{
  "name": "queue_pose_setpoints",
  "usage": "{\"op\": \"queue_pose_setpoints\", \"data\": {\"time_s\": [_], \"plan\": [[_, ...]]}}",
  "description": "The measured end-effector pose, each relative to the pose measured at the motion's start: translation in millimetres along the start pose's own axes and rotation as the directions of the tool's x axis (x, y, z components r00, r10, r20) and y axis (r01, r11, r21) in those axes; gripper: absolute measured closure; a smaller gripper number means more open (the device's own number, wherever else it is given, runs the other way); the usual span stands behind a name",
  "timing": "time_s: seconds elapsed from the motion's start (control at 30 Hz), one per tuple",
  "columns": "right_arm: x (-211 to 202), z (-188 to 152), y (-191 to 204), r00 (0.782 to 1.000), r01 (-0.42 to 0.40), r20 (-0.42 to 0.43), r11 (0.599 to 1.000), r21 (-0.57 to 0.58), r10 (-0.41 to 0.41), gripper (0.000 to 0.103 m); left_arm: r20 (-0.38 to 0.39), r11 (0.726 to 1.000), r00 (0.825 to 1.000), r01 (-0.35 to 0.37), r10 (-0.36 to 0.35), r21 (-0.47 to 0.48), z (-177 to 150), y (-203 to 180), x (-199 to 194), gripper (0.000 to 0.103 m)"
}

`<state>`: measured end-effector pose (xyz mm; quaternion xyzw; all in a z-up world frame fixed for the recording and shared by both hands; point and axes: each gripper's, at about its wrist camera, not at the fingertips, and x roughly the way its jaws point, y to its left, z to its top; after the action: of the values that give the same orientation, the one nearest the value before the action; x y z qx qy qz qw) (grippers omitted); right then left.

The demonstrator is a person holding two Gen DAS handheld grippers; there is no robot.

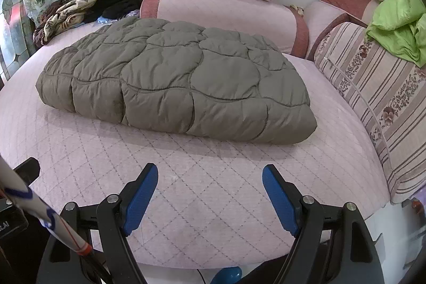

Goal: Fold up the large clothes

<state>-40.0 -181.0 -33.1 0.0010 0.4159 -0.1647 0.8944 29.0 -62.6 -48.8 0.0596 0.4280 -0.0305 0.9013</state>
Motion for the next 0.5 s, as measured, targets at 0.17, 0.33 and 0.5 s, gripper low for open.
{"op": "queue_pose_setpoints", "data": {"time_s": [0.17, 0.33, 0.5], "plan": [[0.3, -0.4, 1.1, 1.0, 0.001, -0.003, 1.0, 0.001, -0.001, 0.018, -0.003, 1.0, 1.0, 0.0, 0.0, -0.002, -0.1, 0.5, 0.9, 0.004], [0.4, -1.8, 3.0, 1.0, 0.0, -0.007, 1.0, -0.003, 0.0, 0.018, -0.008, 1.0, 1.0, 0.0, 0.0, -0.009, -1.2, 1.2, 2.6, 0.004], [2.3, -2.9, 4.5, 1.0, -0.004, -0.008, 1.0, -0.013, 0.004, 0.018, -0.014, 1.0, 1.0, 0.005, -0.005, -0.009, -2.2, 1.1, 4.2, 0.004]]}}
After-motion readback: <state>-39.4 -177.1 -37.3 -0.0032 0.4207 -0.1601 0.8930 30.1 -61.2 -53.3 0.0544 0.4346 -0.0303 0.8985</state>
